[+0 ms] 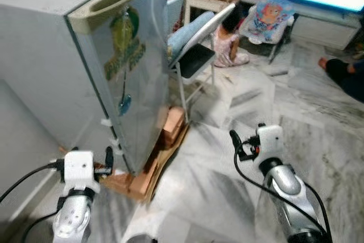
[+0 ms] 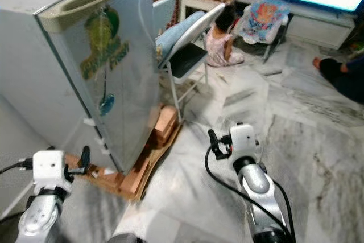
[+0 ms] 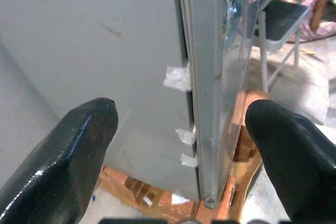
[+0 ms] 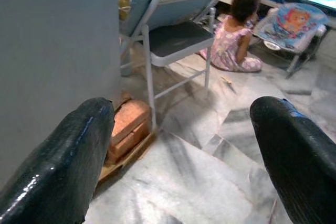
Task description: Restocking fridge
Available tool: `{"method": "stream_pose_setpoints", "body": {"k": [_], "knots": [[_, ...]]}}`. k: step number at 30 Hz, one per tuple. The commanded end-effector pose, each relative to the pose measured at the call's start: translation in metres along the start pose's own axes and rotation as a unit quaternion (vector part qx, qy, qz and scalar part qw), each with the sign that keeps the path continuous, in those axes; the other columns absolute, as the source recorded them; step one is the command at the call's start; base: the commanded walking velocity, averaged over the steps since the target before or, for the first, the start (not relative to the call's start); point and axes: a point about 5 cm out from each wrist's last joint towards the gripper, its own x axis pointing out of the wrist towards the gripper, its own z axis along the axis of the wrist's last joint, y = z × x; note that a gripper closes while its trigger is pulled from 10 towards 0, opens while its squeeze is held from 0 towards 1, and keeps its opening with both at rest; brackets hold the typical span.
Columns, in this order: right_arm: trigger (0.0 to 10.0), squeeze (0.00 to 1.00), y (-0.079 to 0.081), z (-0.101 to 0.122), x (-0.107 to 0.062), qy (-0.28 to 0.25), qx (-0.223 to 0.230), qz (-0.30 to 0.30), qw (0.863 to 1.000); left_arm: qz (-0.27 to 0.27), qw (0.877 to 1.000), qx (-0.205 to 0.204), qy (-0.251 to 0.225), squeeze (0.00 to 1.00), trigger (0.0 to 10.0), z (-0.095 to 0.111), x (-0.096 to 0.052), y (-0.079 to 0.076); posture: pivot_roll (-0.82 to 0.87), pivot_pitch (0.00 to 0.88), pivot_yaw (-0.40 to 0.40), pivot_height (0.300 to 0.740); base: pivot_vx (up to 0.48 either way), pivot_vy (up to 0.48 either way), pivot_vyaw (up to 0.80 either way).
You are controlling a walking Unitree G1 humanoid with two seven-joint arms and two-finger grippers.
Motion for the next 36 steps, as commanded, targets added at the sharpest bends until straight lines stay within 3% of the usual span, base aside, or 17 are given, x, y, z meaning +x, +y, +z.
{"method": "stream_pose_setpoints", "body": {"k": [1,6,15,20,31,36], "knots": [[10.0,0.0,0.001,0.002,0.0,-0.006,0.003,0.0,1.0,-0.003,1.0,0.009,0.006,0.0,10.0,-0.002,-0.001,0.003,-0.01,0.076,-0.009,0.74,0.0,0.48,-0.66],[10.0,0.0,0.004,0.002,0.001,-0.006,0.006,0.0,1.0,-0.009,1.0,0.013,0.006,0.0,10.0,-0.003,-0.002,0.001,-0.01,0.074,-0.005,0.74,0.0,0.474,-0.35],[10.0,0.0,0.002,0.004,0.004,-0.006,0.003,-0.001,1.0,-0.041,0.999,-0.01,0.0,0.0,10.0,0.001,0.001,-0.013,-0.01,0.077,-0.018,0.74,0.0,0.0,0.0],[10.0,0.0,0.003,0.004,0.005,-0.003,0.0,0.003,1.0,-0.068,0.997,-0.024,-0.003,0.0,10.0,0.003,0.006,-0.024,-0.01,0.077,-0.033,0.74,0.0,0.0,-0.73],[10.0,0.0,0.006,0.001,0.004,0.002,-0.004,0.009,1.0,-0.064,0.998,-0.021,-0.018,0.0,10.0,0.008,0.016,-0.027,-0.01,0.082,-0.032,0.74,0.0,0.0,-0.8],[10.0,0.0,0.006,0.001,0.004,0.0,-0.002,0.009,1.0,-0.014,1.0,-0.014,-0.016,0.0,10.0,0.008,0.022,-0.012,-0.02,0.083,-0.025,0.74,0.0,0.0,-0.16]]}}
